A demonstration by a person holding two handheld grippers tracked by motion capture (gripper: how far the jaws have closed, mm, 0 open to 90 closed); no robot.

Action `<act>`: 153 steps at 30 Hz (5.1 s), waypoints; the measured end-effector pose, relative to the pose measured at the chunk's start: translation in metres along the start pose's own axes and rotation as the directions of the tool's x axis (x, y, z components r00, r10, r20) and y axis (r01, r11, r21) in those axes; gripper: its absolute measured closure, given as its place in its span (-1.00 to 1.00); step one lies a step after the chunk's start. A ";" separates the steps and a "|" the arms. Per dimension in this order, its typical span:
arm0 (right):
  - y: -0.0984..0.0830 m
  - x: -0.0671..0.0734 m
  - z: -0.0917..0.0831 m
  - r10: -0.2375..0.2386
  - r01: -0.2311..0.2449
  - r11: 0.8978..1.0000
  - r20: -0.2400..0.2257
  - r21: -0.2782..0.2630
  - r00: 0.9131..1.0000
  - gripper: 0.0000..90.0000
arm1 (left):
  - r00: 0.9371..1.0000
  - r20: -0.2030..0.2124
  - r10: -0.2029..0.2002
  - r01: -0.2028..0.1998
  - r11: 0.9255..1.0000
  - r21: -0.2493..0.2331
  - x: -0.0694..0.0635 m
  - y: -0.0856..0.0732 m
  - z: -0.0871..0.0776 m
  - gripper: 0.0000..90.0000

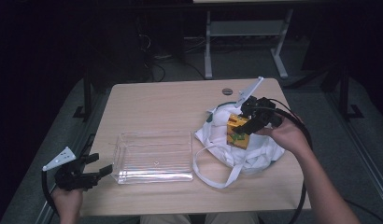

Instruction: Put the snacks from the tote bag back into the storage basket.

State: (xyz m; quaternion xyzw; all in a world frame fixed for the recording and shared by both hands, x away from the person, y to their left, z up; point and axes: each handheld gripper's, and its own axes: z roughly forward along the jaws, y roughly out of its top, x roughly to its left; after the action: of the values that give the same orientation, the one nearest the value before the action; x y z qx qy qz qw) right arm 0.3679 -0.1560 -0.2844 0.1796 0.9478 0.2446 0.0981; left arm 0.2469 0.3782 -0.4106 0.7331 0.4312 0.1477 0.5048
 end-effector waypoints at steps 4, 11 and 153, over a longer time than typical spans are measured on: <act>0.008 0.005 -0.002 -0.009 0.009 1.000 -0.027 -0.009 1.000 0.15 | 1.000 0.000 -0.001 0.001 1.000 0.000 0.000 0.000 0.000 -0.71; 0.020 0.013 -0.003 -0.041 0.041 0.999 -0.046 -0.012 0.998 0.15 | 1.000 -0.001 0.000 0.000 1.000 -0.002 0.000 0.000 0.000 -0.71; 0.128 0.099 0.088 -0.342 0.338 0.939 -0.240 -0.056 0.909 0.16 | 1.000 -0.006 -0.007 0.007 1.000 -0.020 0.003 0.000 -0.004 -0.71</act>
State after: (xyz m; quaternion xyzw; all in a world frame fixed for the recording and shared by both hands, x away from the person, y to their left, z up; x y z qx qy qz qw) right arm 0.3386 0.0243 -0.3061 -0.0205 0.9677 0.2503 0.0221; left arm 0.2458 0.3828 -0.4088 0.7261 0.4338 0.1524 0.5113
